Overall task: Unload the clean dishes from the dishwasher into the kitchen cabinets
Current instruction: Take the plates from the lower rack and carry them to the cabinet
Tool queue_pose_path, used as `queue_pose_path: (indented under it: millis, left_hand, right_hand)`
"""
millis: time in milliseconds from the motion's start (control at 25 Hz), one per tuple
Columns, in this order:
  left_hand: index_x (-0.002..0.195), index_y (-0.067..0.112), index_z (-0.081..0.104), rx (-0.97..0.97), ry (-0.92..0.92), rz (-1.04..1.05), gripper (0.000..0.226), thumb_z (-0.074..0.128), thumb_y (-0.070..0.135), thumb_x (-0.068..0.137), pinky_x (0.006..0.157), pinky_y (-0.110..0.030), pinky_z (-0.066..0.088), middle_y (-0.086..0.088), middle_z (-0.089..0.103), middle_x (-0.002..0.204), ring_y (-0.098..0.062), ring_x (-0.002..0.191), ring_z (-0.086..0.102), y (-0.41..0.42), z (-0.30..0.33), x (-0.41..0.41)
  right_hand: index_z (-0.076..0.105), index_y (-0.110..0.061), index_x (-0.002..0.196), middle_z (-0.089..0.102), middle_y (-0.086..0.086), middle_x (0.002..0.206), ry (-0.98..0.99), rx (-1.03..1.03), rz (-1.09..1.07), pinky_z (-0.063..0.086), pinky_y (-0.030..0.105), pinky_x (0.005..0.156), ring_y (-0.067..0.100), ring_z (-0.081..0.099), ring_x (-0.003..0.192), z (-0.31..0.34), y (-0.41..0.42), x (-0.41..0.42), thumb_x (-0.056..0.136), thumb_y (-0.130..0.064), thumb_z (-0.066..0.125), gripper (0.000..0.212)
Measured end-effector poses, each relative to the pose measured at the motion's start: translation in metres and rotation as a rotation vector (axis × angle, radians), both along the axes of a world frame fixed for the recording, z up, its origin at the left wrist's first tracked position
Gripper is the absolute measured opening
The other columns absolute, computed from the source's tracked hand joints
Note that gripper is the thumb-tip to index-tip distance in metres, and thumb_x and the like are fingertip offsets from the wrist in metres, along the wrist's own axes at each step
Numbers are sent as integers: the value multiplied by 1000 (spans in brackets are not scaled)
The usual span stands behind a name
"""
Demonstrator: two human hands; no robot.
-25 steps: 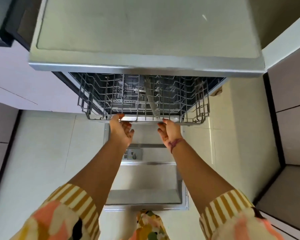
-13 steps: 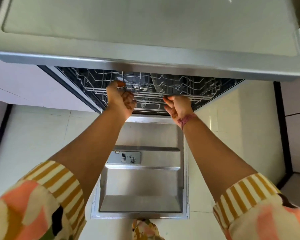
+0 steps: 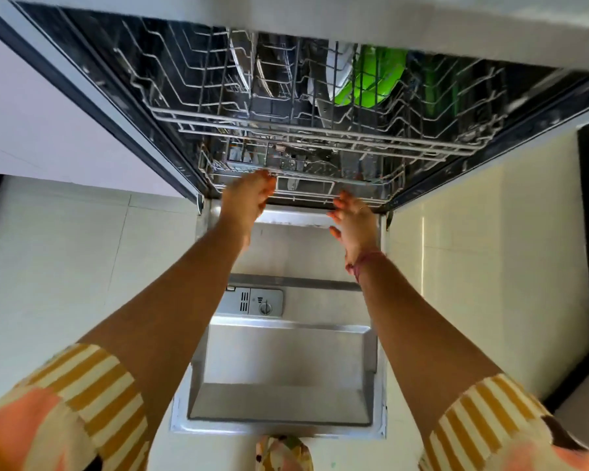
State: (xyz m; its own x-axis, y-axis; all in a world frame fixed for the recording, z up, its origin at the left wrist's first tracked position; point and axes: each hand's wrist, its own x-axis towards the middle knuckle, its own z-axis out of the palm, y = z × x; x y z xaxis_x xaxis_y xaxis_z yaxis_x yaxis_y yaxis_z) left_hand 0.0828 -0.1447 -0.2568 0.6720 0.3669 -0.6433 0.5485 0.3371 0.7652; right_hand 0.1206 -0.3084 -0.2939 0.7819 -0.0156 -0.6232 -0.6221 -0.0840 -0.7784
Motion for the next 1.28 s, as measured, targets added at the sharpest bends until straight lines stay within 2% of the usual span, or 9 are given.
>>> queue_pose_path:
  millis: [80,160,240,320,400,480,600,720,1280]
  left_hand:
    - [122,10,59,477,143,-415,32,56,15,91,75,-22,45,-13,61,120,-23,101,56,-2,-49,3]
    - [145,8,36,755,148,-712,57,54,12,91,103,-30,37,-13,37,150,-28,132,42,0,-93,19]
    - [151,7,15,978,92,-920,72,53,11,90,117,-40,17,-13,10,160,-29,146,13,-3,-122,43]
    - [152,5,0,1188,101,-1115,79,50,12,90,118,-47,7,-14,-5,160,-29,148,-3,-4,-148,66]
    - [152,5,-2,1320,120,-1196,77,45,11,91,118,-50,6,-15,-3,160,-30,147,-3,-3,-166,77]
    - [151,4,10,1406,96,-1201,65,41,8,94,117,-49,11,-18,14,158,-31,146,12,-3,-172,79]
    - [138,5,44,1387,110,-1144,41,40,6,97,109,-47,33,-20,51,136,-35,128,47,-6,-163,68]
    - [119,6,60,1270,203,-1141,28,43,4,96,91,-45,49,-19,62,117,-36,111,59,-21,-148,31]
    - [116,8,60,1018,309,-1284,29,37,9,99,85,-31,51,-12,66,110,-24,100,65,-90,-138,-202]
  right_hand:
    - [48,-13,138,51,8,140,-60,-347,347,38,32,106,26,48,129,-43,8,6,91,2,41,49]
    - [35,-12,146,34,8,152,-165,-544,586,27,26,111,25,35,138,-73,22,26,90,3,41,58]
    - [19,-10,151,15,7,159,-287,-686,778,15,32,119,23,15,147,-100,34,52,90,4,39,66]
    - [11,-12,152,5,4,161,-368,-898,953,7,43,121,22,3,148,-127,42,72,93,-2,37,65]
    - [21,-13,151,19,6,159,-511,-1117,1016,11,48,118,24,13,147,-145,43,80,97,-9,36,56]
    - [42,-14,141,42,11,146,-603,-1171,959,29,44,111,29,37,136,-145,42,79,98,-9,36,44]
    - [58,-16,128,59,17,126,-535,-1060,906,46,39,94,34,55,115,-133,38,65,99,-10,39,36]
    - [63,-16,122,60,19,124,-352,-883,840,47,39,96,34,56,114,-120,25,23,98,-14,40,33]
    - [62,-17,121,65,10,114,-142,-905,951,53,29,90,20,63,101,-111,-40,-225,98,-4,36,37]
